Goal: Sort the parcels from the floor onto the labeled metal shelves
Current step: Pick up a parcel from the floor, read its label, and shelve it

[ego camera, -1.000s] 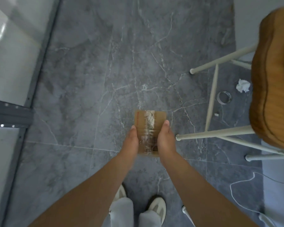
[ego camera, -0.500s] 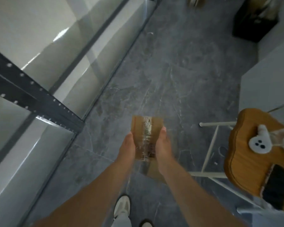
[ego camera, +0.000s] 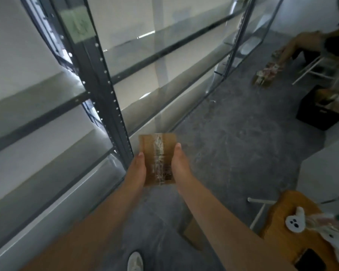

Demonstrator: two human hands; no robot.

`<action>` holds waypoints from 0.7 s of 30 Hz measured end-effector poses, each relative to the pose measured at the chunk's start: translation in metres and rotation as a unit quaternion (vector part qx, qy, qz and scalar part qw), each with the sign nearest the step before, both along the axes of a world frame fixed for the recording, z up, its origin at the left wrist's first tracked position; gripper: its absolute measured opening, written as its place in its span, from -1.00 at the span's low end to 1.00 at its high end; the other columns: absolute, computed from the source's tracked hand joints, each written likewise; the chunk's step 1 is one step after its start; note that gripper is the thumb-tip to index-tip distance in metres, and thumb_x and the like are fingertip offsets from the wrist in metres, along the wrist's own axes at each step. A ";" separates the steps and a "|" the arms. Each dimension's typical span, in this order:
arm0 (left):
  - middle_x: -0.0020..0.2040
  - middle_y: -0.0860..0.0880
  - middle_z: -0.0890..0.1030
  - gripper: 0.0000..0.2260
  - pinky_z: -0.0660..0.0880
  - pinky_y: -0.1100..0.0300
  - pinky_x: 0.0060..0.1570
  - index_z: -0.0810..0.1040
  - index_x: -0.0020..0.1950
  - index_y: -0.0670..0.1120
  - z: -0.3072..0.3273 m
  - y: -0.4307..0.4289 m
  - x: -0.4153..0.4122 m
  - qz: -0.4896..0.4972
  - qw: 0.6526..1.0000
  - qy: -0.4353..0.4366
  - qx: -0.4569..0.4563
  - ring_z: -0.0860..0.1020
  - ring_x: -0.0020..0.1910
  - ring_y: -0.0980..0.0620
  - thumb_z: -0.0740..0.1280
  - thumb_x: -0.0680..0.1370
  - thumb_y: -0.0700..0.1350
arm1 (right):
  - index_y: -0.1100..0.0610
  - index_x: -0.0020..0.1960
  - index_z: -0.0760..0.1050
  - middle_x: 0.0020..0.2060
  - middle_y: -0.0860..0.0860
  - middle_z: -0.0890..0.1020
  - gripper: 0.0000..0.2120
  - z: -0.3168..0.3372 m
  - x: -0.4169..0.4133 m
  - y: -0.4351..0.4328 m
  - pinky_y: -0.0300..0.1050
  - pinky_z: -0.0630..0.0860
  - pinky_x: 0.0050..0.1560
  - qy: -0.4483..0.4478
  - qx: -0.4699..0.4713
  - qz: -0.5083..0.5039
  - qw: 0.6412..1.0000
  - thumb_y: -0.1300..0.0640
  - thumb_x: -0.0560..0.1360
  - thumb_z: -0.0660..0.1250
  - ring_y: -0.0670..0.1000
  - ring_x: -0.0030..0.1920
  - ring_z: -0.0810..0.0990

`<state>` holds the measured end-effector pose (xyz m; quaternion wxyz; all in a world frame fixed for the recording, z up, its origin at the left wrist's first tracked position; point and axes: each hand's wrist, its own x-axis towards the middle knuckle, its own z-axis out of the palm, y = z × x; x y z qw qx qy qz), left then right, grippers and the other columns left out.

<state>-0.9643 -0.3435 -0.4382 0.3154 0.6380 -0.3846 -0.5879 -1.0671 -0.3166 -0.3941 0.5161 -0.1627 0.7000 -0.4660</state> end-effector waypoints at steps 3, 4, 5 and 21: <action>0.34 -0.13 0.56 -0.44 0.44 -0.17 0.37 0.46 0.39 0.06 0.045 0.008 0.032 0.017 0.998 0.007 -0.064 0.56 0.28 -0.15 0.03 0.54 0.33 | 0.16 0.43 0.44 0.31 0.13 0.55 -0.47 0.054 0.021 0.004 -0.08 0.45 0.24 -0.011 -0.014 0.037 0.999 -0.15 0.70 -0.03 0.14 0.27 0.55; 0.38 -0.11 0.53 -0.34 0.41 -0.17 0.39 0.42 0.44 0.07 0.054 0.011 0.044 0.022 0.996 -0.001 -0.085 0.54 0.32 -0.14 0.03 0.48 0.39 | 0.18 0.44 0.43 0.31 0.15 0.54 -0.47 0.071 0.028 0.006 -0.09 0.43 0.21 -0.011 -0.013 0.051 0.999 -0.13 0.70 -0.03 0.14 0.29 0.53; 0.40 -0.09 0.52 -0.28 0.39 -0.17 0.41 0.39 0.48 0.09 0.069 0.016 0.056 0.027 0.994 -0.006 -0.108 0.52 0.34 -0.11 0.03 0.44 0.43 | 0.19 0.43 0.43 0.26 0.15 0.55 -0.48 0.089 0.036 0.009 -0.10 0.43 0.18 -0.014 -0.018 0.063 0.998 -0.12 0.70 -0.02 0.13 0.27 0.54; 0.47 0.12 0.43 -0.60 0.35 0.03 0.46 0.27 0.57 0.16 0.240 0.112 0.292 0.219 0.927 -0.023 -0.304 0.43 0.42 0.10 0.05 0.72 0.05 | -0.01 -0.05 0.51 -0.22 -0.05 0.60 -0.56 0.251 0.267 0.034 -0.19 0.45 -0.31 -0.006 -0.107 0.318 0.942 -0.17 0.70 -0.07 -0.08 -0.22 0.57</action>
